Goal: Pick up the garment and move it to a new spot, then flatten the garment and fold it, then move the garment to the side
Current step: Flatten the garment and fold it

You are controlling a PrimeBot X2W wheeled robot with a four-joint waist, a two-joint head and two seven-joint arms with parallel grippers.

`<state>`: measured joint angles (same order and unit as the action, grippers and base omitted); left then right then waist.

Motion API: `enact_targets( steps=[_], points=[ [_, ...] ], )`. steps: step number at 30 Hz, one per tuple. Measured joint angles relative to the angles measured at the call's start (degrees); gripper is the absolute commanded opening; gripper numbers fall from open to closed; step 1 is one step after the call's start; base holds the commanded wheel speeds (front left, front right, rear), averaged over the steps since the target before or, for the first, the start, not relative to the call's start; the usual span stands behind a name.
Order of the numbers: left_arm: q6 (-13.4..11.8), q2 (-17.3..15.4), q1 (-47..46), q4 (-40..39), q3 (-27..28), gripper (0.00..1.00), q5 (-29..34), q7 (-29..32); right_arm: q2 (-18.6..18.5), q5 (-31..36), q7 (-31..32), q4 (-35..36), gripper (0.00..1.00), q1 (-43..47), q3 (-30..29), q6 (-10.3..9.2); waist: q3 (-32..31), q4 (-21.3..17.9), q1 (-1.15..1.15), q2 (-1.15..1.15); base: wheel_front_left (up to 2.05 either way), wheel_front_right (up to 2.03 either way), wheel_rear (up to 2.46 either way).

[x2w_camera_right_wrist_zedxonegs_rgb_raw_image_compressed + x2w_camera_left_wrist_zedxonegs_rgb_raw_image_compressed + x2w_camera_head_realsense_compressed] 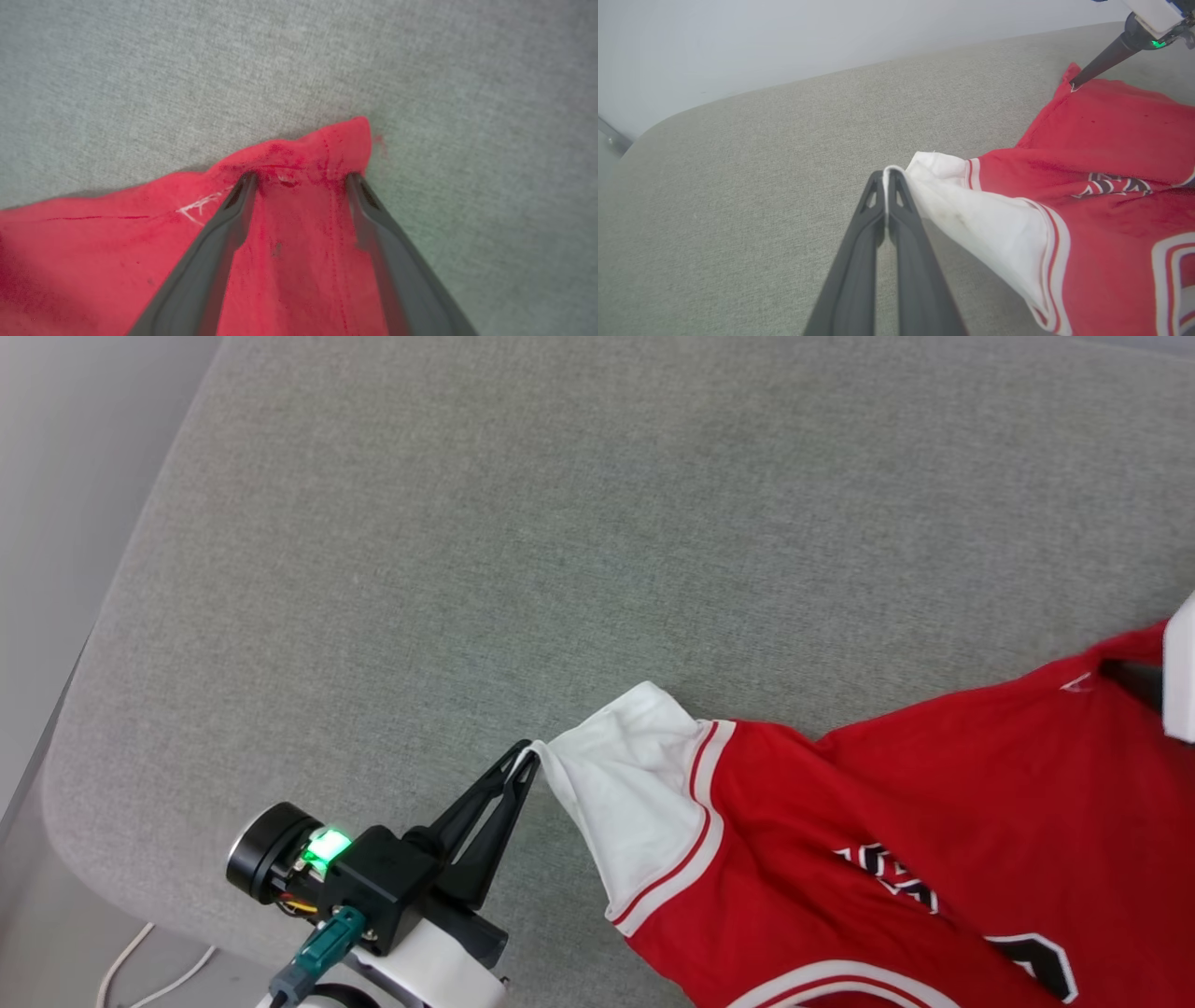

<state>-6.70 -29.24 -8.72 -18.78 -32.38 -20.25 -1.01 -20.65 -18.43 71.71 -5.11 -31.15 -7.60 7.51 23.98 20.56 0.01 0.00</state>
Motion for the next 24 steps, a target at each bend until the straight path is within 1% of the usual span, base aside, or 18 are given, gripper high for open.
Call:
enact_targets(
  steps=[4,11,12,13,19,24],
  points=[
    [0.15,0.59,-0.36,0.38,-0.49,0.0,0.0,-0.41,0.63,-0.26,-0.26,-2.71,1.0,-1.57,-2.35,-0.01,1.41,1.5,0.0,0.0,0.0,0.0,0.0],
    [0.48,1.02,-0.98,1.49,-0.97,0.0,-0.11,-1.05,-0.57,0.33,-0.16,-4.23,1.0,-1.68,-1.66,-0.02,2.59,2.88,-0.01,0.0,0.0,0.0,0.0],
    [0.48,1.02,-0.99,1.65,-1.0,0.0,-0.15,-1.15,-0.71,0.34,-0.2,-4.38,0.27,-1.68,-1.45,-0.01,2.54,2.89,-0.01,0.0,0.0,0.0,0.0],
    [0.53,1.02,-1.02,1.75,-1.02,0.0,-0.16,-1.18,-0.91,0.34,-0.4,-4.59,0.0,-1.66,-1.21,-0.01,2.46,2.88,-0.01,0.0,0.0,0.0,0.0],
    [0.57,0.36,-1.21,2.13,-0.79,0.0,-0.33,-1.18,-0.97,-1.4,-4.61,-6.49,0.0,-0.93,-0.03,-0.01,0.06,1.92,-0.01,0.0,0.0,0.0,0.0],
    [-0.25,-1.05,-0.99,1.63,0.2,0.0,-0.34,-0.69,-0.89,-4.13,-9.15,-6.61,0.0,-0.34,1.24,-0.01,-2.74,0.25,0.0,0.0,0.0,0.0,0.0]
  ],
)
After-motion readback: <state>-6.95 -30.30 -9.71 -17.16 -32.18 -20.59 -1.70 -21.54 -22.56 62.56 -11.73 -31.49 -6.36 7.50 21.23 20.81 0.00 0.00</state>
